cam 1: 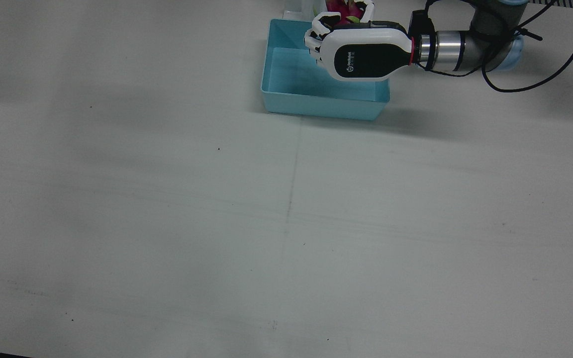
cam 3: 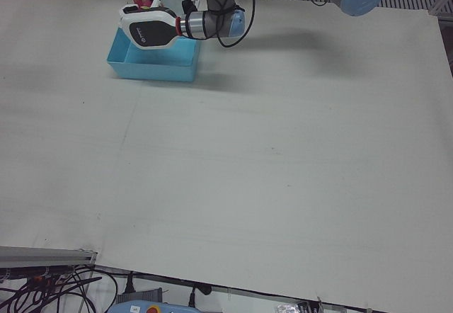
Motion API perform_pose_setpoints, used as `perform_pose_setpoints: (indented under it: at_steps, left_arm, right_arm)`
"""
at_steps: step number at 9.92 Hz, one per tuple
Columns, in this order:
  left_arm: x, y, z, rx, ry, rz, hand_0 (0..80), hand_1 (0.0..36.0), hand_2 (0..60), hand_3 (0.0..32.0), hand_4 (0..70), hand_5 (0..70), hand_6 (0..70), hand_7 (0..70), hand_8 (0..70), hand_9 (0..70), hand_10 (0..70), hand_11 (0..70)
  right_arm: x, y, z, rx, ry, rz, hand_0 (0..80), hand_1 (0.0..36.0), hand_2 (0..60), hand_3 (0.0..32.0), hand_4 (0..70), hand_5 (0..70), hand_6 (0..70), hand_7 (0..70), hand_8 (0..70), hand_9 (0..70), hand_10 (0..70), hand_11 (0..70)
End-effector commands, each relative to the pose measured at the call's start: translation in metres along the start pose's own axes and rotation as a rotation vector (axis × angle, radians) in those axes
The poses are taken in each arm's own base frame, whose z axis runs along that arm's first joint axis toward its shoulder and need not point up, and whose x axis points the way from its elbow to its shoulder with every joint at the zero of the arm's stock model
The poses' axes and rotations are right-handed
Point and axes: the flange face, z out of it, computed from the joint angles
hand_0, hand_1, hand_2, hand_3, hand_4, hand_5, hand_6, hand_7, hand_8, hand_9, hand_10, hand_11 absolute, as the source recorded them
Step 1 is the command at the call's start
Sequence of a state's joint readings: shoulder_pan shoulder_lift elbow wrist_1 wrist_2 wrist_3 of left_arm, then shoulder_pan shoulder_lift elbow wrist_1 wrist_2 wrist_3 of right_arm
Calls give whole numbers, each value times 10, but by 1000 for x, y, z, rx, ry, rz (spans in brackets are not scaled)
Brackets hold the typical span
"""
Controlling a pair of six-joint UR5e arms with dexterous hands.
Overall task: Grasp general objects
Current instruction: 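Open the left hand's fingers to release the fruit into the tray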
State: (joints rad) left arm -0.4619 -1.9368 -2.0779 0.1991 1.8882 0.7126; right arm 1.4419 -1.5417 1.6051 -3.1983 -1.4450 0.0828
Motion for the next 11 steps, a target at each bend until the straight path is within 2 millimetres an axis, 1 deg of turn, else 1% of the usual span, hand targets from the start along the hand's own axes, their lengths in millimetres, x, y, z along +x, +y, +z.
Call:
perform_pose_setpoints:
  at_steps: [1,3,4,5,6,8,9,10,11]
  left_arm:
    - [5,1,2,-18,20,11,631,344,240,0,0,142,0,93,0,4,0,0]
    - [7,-2,0,-14,24,16,626,342,234,0,0,120,0,86,0,3,0,0]
    - [10,0,3,-19,29,18,626,343,232,0,0,113,0,84,0,2,0,0]
    - [13,-2,2,-16,33,22,628,344,232,16,0,107,0,86,0,3,0,0]
    - [20,-9,-3,-1,40,34,630,346,230,30,0,110,0,91,0,4,0,0]
    - [29,-19,-12,24,47,47,625,341,232,32,0,117,0,102,0,6,0,0]
    - [42,-33,-25,61,58,67,629,343,230,54,0,118,0,104,0,6,0,0]
    - [61,-63,-51,134,73,99,626,337,221,70,0,116,0,110,0,8,0,0]
    - [80,-94,-76,199,94,132,613,317,194,52,0,109,0,114,0,8,0,0]
  right_arm:
    - [0,0,0,-1,0,0,0,0,0,0,0,0,0,0,0,0,0,0]
    - [0,0,0,1,0,0,0,0,0,0,0,0,0,0,0,0,0,0]
    - [0,0,0,1,0,0,0,0,0,0,0,0,0,0,0,0,0,0]
    - [0,0,0,1,0,0,0,0,0,0,0,0,0,0,0,0,0,0]
    - [0,0,0,1,0,0,0,0,0,0,0,0,0,0,0,0,0,0]
    - [0,0,0,-1,0,0,0,0,0,0,0,0,0,0,0,0,0,0]
    - [0,0,0,-1,0,0,0,0,0,0,0,0,0,0,0,0,0,0]
    - [0,0,0,1,0,0,0,0,0,0,0,0,0,0,0,0,0,0]
    - [0,0,0,1,0,0,0,0,0,0,0,0,0,0,0,0,0,0]
